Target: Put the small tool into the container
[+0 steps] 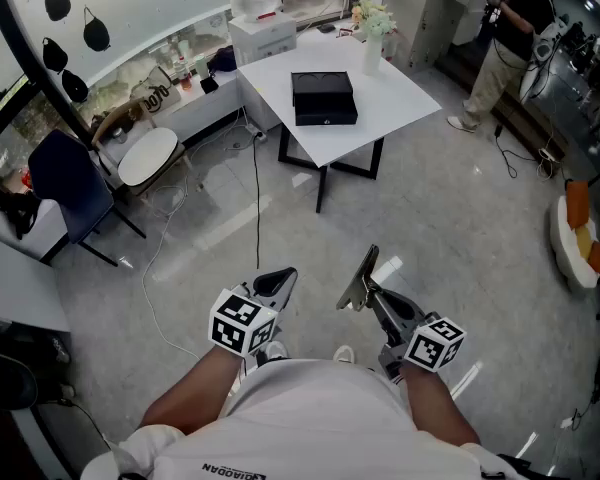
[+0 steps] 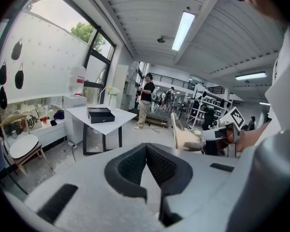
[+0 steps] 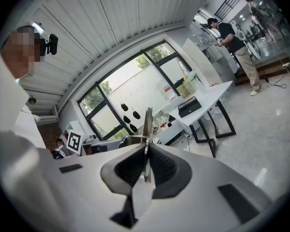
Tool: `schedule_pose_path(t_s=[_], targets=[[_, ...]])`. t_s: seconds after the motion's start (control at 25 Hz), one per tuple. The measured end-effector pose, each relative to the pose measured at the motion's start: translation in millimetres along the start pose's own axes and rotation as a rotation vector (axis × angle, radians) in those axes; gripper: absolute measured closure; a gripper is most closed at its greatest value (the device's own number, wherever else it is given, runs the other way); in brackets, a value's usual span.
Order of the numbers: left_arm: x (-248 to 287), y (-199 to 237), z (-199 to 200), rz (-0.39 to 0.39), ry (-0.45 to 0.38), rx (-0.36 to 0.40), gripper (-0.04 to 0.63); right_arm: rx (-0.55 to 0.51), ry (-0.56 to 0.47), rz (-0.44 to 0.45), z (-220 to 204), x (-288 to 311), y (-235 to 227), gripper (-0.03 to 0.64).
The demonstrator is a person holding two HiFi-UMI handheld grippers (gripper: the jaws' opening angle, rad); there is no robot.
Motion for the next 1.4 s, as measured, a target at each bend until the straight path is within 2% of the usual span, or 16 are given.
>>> schedule_pose_path(t_s=[0.52, 0.76, 0.92, 1.4], targets=[[-3, 12, 1, -0.020, -0.005, 0.010, 0.586, -0.008, -0.018, -0.013, -2, 9, 8, 0.588], [-9, 22, -2, -0.036, -0.011, -0.012, 0.586, 0.034, -0.038, 0.032, -4, 18, 24, 0.583], [-14, 33, -8, -0.046, -0.013, -0.029, 0.586, 0.029, -0.018, 0.018, -13, 31, 27, 0.583], [-47, 80, -33, -0.076, 0.018, -0.017, 0.586, 0.077, -0.039, -0.029, -34, 71, 57, 0.581]])
Point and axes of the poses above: the fingertips, and each gripper's own axes: x forward along the fingers, y to its left, z out of its top, the point moved 2 cm from there along -x, backward along the fingers, and after that the axes turned 6 degrees about x, right-handed, at the moved point
